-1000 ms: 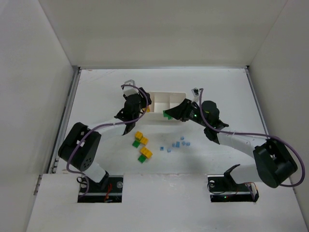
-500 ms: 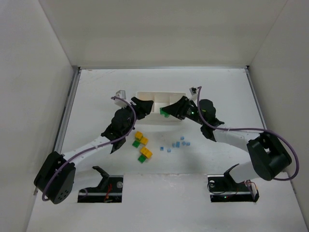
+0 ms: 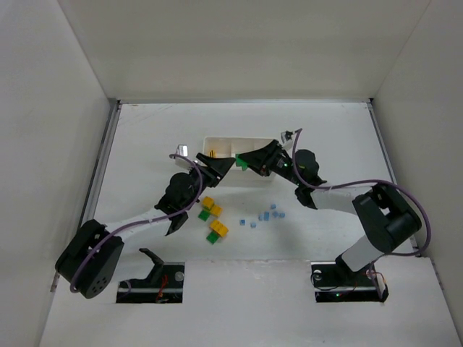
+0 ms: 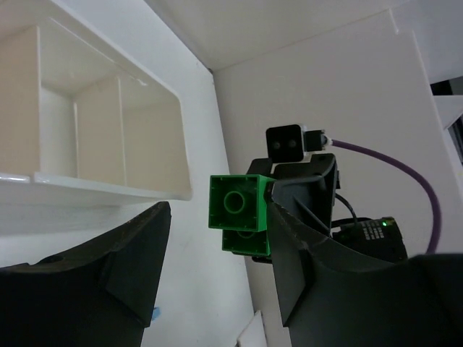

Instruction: Sort the legos into containers by color

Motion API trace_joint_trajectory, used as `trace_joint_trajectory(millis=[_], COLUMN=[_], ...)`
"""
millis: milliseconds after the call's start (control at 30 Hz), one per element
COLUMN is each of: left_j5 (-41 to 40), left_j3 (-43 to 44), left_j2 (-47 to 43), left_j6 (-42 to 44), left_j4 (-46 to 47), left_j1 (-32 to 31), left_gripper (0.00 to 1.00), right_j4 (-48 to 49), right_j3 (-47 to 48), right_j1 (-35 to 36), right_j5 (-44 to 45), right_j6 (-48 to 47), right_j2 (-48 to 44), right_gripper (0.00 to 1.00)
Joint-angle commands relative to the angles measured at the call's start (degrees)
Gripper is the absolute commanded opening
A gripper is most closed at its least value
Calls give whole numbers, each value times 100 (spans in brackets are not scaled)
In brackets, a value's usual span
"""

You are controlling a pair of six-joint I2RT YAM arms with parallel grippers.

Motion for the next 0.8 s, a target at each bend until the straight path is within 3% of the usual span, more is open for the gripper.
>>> trace_joint_trajectory(millis=[0,500,767], left_j5=[193,193,167], left_j3=[-101,-128,-22], left_j2=[86,349,551], left_j6=[-305,-340,-349], left_j4=[883,1385,1569], left_j1=[-31,-101,-110], left_gripper=[53,48,42], right_j4=[789,2028,2099], right_j3=[223,223,250], right_j1=[51,95,218], right_j5=[-35,-158,-131], right_j6=[378,1442,1495], right_j2=[114,809,897], right_gripper=[34,35,35])
